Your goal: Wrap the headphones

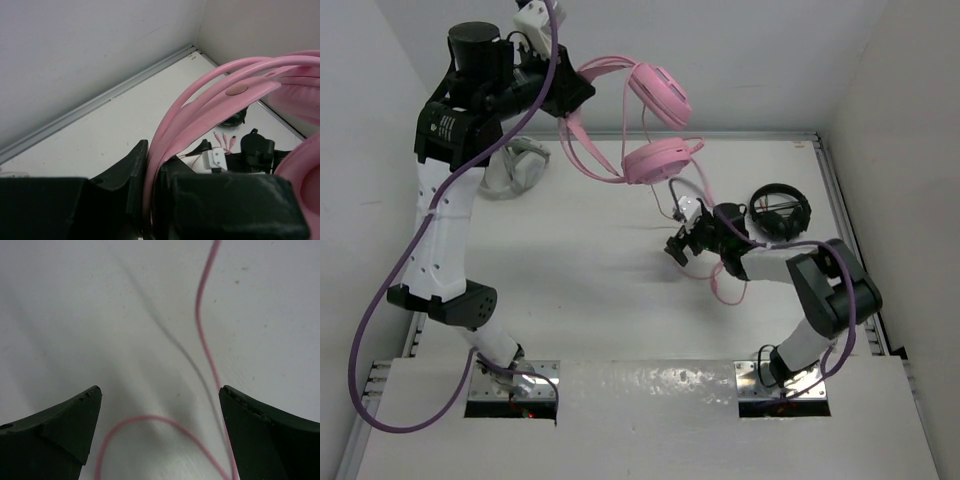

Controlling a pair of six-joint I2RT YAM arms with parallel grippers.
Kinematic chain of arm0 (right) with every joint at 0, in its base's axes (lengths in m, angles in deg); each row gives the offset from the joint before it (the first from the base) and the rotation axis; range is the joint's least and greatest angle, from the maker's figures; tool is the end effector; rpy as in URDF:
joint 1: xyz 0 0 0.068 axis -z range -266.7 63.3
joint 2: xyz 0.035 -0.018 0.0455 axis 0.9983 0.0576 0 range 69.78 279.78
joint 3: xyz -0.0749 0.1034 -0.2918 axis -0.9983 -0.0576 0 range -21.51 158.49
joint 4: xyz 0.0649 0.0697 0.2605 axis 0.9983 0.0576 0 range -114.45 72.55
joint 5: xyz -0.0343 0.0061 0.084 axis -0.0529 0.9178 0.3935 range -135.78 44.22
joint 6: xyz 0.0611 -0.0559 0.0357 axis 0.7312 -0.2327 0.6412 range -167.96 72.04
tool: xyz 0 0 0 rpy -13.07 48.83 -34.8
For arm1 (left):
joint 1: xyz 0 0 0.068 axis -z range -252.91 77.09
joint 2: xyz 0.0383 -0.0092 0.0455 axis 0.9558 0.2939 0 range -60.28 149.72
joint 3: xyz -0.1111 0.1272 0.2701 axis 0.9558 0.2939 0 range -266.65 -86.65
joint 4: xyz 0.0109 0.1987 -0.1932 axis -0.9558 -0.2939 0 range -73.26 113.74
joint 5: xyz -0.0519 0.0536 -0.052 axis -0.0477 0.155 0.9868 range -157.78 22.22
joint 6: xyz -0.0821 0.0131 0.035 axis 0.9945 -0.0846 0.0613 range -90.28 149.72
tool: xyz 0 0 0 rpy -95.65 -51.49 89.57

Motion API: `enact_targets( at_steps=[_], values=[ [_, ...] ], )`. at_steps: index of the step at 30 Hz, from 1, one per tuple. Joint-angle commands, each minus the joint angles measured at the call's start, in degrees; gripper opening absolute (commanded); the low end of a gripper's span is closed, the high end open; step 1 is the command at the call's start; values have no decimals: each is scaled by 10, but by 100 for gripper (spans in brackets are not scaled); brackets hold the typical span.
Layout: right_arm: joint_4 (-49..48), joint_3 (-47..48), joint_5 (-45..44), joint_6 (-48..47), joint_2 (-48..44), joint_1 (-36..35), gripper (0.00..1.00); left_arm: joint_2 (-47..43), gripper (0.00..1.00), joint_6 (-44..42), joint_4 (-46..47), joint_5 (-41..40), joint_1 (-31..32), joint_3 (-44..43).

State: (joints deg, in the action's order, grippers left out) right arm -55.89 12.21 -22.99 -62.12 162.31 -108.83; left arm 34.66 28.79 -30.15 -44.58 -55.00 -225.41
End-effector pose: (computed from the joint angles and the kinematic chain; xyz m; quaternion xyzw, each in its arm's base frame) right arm 0.3147 0.1617 0.1629 -0.3584 0.7639 0.2037 0.4965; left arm 0.3138 -0.1347 0.6222 0.2503 0.7195 -0.2453 0.5996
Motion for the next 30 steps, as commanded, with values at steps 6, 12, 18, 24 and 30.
enact_targets(
  at_steps=[6, 12, 18, 24, 30],
  values=[
    [-143, 103, -151, 11, 129, -42, 97, -22, 0, 64, 78, -1, 1, -3],
    [-97, 145, -178, 17, 186, -49, 44, -27, 0, 72, 72, 15, -7, -2],
    [-46, 131, -214, -5, 171, -87, 0, 14, 0, 115, 87, 55, -49, -15],
    [-8, 49, -223, -37, 84, -187, 0, 73, 0, 171, 182, 55, -138, 37],
    [48, 40, -255, -61, 21, -270, 0, 105, 0, 103, 243, -118, -153, 74]
  ],
)
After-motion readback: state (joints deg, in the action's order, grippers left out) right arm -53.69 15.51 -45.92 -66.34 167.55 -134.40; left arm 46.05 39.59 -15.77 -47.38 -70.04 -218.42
